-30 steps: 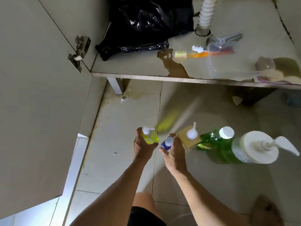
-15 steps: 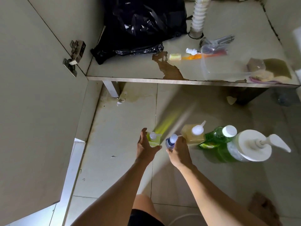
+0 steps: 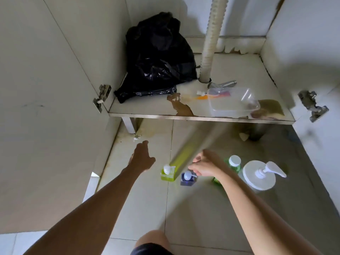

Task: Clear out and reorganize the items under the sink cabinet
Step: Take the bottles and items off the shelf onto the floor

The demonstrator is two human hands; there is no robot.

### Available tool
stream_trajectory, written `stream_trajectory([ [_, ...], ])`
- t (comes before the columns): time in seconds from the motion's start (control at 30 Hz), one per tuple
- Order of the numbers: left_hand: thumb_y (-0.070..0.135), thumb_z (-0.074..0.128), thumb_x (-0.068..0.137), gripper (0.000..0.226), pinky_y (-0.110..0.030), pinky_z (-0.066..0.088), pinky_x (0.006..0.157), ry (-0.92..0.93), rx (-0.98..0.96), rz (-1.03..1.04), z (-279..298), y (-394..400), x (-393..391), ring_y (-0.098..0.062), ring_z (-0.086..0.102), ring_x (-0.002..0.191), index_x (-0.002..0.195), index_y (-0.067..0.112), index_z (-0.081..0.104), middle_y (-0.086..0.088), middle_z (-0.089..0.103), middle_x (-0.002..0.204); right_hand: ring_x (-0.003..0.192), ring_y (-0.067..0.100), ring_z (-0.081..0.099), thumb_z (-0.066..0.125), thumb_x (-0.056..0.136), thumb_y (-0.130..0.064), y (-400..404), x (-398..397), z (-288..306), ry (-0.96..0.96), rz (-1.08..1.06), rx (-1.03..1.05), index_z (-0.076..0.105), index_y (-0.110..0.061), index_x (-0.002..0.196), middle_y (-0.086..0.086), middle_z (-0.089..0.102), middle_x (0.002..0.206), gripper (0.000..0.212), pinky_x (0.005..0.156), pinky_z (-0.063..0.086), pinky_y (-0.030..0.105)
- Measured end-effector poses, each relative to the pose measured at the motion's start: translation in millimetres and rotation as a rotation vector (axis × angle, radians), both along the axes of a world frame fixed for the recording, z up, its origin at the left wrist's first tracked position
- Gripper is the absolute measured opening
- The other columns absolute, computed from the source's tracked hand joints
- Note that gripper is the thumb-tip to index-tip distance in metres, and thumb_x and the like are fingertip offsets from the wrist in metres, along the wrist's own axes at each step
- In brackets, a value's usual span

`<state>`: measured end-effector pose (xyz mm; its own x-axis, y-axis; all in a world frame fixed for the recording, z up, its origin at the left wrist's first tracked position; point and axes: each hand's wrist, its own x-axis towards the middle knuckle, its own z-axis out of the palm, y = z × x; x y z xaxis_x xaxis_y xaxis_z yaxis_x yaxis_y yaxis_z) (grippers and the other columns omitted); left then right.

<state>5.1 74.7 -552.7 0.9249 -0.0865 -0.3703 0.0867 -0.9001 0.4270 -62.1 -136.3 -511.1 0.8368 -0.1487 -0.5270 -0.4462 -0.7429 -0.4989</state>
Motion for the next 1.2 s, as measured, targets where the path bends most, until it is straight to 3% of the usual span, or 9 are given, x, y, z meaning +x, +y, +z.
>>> stream_trajectory([
  [0.13, 0.021, 0.061, 0.084, 0.068, -0.040, 0.038, 0.105, -0.164, -0.021, -0.067, 34.0, -21.0, 22.2, -0.029, 0.037, 0.133, 0.144, 0.012, 0.031, -0.011, 0.040, 0.145, 0.057, 0.024, 0.059, 0.063, 0.078, -0.014, -33.6, 29.8, 48.3, -0.132, -0.072, 0.117, 0.044, -0.014, 0.054, 0.014, 0.066, 0.069, 0.031, 0.058, 0.055, 0.026],
  [0.23, 0.020, 0.061, 0.087, 0.062, -0.035, 0.033, 0.106, -0.238, -0.057, -0.131, 51.9, -49.9, 40.1, -0.027, 0.036, 0.133, 0.143, 0.011, 0.035, -0.011, 0.041, 0.143, 0.075, 0.026, 0.070, 0.062, 0.080, -0.019, -70.0, 47.5, 76.5, -0.173, -0.015, -0.075, 0.064, 0.001, 0.076, 0.013, 0.073, 0.079, 0.020, 0.070, 0.055, 0.026],
  [0.43, 0.030, 0.060, 0.088, 0.034, -0.028, 0.042, 0.089, -0.246, -0.207, -0.141, 61.0, -118.7, 77.7, -0.029, 0.059, 0.109, 0.117, 0.011, 0.060, -0.010, 0.066, 0.112, 0.081, 0.020, 0.065, 0.060, 0.084, -0.018, -159.6, 77.2, 82.7, -0.294, -0.017, -0.392, 0.071, -0.011, 0.089, 0.006, 0.072, 0.093, 0.014, 0.077, 0.055, 0.031],
  [0.57, 0.044, 0.055, 0.090, 0.050, -0.031, 0.037, 0.098, -0.186, -0.238, -0.082, 61.0, -172.6, 94.8, -0.029, 0.043, 0.127, 0.120, 0.004, 0.059, -0.018, 0.057, 0.126, 0.097, 0.027, 0.065, 0.063, 0.085, -0.011, -223.3, 87.9, 59.5, -0.363, -0.215, -0.476, 0.068, -0.007, 0.106, 0.013, 0.067, 0.112, 0.022, 0.087, 0.055, 0.039],
  [0.67, 0.047, 0.052, 0.092, 0.057, -0.034, 0.040, 0.096, -0.104, -0.217, -0.051, 58.9, -201.5, 100.0, -0.030, 0.052, 0.121, 0.130, 0.005, 0.051, -0.015, 0.060, 0.125, 0.102, 0.027, 0.061, 0.061, 0.087, -0.013, -241.4, 86.9, 25.9, -0.312, -0.193, -0.519, 0.059, -0.013, 0.123, 0.010, 0.064, 0.119, 0.036, 0.087, 0.053, 0.037],
  [0.77, 0.032, 0.055, 0.089, 0.035, -0.035, 0.052, 0.087, 0.023, -0.314, 0.027, 56.9, -219.7, 104.2, -0.032, 0.066, 0.086, 0.108, 0.002, 0.056, -0.023, 0.070, 0.103, 0.101, 0.028, 0.058, 0.057, 0.091, -0.020, -245.6, 85.8, 9.2, -0.426, -0.170, -0.625, 0.062, -0.016, 0.117, 0.008, 0.063, 0.114, 0.027, 0.086, 0.051, 0.039],
  [0.87, 0.005, 0.048, 0.087, 0.017, -0.037, 0.059, 0.064, 0.160, -0.506, 0.160, 59.5, -228.7, 104.1, -0.029, 0.058, 0.054, 0.070, 0.006, 0.046, -0.026, 0.069, 0.081, 0.100, 0.027, 0.056, 0.055, 0.093, -0.023, -246.8, 84.5, 10.8, -0.426, -0.144, -0.716, 0.066, -0.018, 0.107, 0.005, 0.063, 0.112, 0.019, 0.087, 0.046, 0.037],
  [0.97, -0.005, 0.040, 0.086, 0.014, -0.024, 0.045, 0.046, 0.183, -0.602, 0.232, 69.1, -223.9, 96.5, -0.023, 0.051, 0.043, 0.075, 0.004, 0.045, -0.020, 0.058, 0.064, 0.098, 0.026, 0.059, 0.057, 0.092, -0.020, -244.2, 79.0, 18.0, -0.410, -0.165, -0.674, 0.068, -0.015, 0.103, 0.005, 0.066, 0.108, 0.016, 0.087, 0.049, 0.037],
  [1.2, 0.001, 0.038, 0.082, 0.018, -0.023, 0.042, 0.047, 0.053, -0.616, 0.218, 100.2, -185.7, 52.4, -0.023, 0.049, 0.043, 0.095, 0.006, 0.050, -0.019, 0.059, 0.065, 0.082, 0.025, 0.062, 0.056, 0.089, -0.021, -224.7, 31.2, 75.0, -0.367, -0.254, -0.502, 0.070, -0.012, 0.094, 0.007, 0.065, 0.099, 0.017, 0.077, 0.052, 0.034],
])
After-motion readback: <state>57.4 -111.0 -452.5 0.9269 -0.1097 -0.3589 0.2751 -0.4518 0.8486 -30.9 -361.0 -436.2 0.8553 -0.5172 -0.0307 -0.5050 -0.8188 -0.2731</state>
